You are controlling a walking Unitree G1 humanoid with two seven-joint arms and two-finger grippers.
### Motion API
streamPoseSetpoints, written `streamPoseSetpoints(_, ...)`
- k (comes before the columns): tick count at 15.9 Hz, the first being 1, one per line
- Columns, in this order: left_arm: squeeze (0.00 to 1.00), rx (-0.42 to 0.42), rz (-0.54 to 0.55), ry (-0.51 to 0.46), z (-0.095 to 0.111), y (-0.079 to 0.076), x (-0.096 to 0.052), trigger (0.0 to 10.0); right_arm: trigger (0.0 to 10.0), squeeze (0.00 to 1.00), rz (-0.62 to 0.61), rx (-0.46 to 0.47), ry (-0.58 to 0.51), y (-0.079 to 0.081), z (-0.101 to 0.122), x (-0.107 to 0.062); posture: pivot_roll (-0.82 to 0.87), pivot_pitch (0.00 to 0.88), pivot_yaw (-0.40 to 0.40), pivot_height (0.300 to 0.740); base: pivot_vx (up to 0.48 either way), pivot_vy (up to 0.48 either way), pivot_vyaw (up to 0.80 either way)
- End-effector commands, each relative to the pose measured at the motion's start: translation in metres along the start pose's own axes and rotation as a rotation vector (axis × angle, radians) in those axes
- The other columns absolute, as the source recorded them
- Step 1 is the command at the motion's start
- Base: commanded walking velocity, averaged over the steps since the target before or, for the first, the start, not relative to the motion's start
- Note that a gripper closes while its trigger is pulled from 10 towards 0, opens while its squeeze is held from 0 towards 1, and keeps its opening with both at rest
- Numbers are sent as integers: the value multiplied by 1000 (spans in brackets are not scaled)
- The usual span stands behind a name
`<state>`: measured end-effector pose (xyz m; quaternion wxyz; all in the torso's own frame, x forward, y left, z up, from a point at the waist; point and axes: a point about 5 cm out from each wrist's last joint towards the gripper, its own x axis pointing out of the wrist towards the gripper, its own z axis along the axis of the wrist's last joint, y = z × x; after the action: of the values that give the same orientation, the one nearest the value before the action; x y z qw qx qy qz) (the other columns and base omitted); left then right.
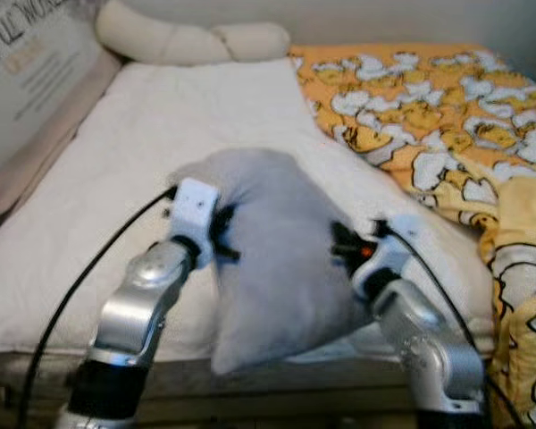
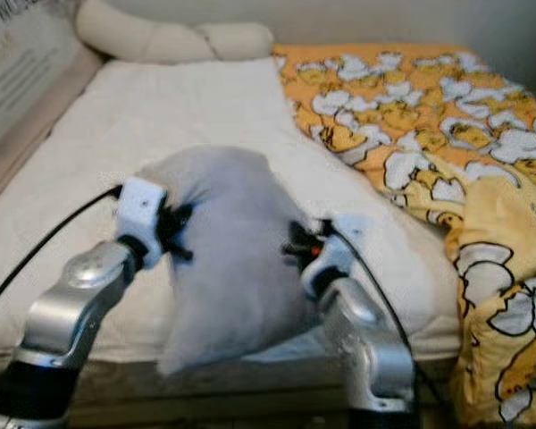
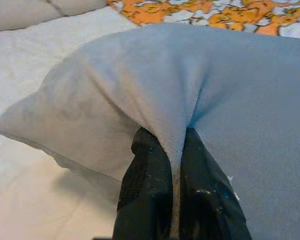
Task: Clean up the room
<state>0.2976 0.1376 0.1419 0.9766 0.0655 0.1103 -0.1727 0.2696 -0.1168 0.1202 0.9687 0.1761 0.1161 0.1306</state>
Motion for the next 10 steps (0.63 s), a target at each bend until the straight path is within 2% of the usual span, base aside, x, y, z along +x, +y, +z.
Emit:
streamPoseSetpoints(1,0,7,8,-44,10,-1,-2,10000,10000,0,-19,-22,-26,-5,8,0,-46,0,19,740,0,304,0)
streamPoseSetpoints(10,0,19,31,-46,10,4,-7,10000,10000,0,-7,-15,-7,-5,3,3,-17,0,-5,740,0,317,0)
